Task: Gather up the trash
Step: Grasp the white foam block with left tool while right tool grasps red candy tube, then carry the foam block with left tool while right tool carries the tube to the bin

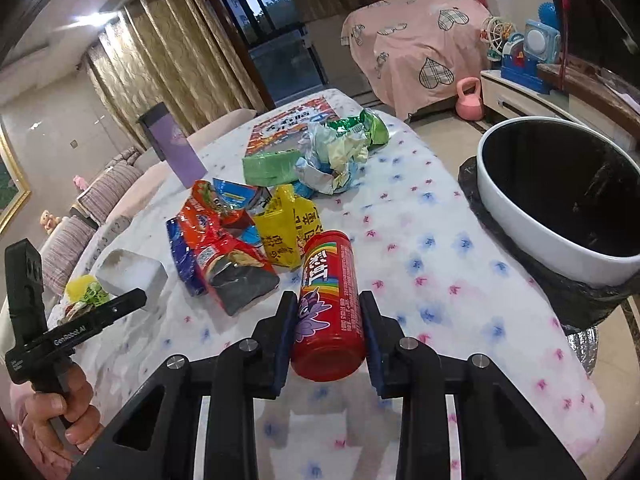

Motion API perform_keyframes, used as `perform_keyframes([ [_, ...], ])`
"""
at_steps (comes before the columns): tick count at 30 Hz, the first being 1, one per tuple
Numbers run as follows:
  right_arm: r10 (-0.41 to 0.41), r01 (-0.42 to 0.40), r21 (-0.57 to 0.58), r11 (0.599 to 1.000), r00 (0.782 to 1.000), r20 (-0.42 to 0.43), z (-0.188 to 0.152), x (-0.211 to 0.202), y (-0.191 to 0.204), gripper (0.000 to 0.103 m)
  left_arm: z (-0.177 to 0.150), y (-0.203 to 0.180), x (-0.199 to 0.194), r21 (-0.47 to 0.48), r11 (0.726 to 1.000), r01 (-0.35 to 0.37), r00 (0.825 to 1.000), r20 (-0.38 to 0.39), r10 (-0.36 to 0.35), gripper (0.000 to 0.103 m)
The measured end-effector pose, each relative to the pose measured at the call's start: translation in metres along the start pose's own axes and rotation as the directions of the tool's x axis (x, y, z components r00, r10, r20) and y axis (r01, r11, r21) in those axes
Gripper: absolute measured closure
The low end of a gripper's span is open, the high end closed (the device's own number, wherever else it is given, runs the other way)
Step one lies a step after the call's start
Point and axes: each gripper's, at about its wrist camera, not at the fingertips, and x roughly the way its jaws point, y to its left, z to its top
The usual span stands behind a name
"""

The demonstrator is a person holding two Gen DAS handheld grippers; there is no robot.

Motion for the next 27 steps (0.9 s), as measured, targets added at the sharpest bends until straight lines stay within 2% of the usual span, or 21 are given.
perform_keyframes([
  [7,0.018,-0.018,0.008,1.000,0.999,0.035,-0.003,-0.022,-0.007,0.072,0.002,-0.044,-0.013,0.079,0.991,0.104,0.994,0.008,-0.105,0.068],
  [14,-0.001,-0.003,0.048,0.999,0.996,0.087,0.003,-0.046,-0.030,0.072,0.008,-0.103,-0.005,0.191,0.962,0.196,0.980,-0.013,-0.197,0.068],
  [27,-0.081,0.059,0.138,0.989,0.984,0.161,0.019,-0.079,-0.094,0.072,0.015,-0.185,0.043,0.306,0.911,0.275,0.961,-0.112,-0.252,0.068],
])
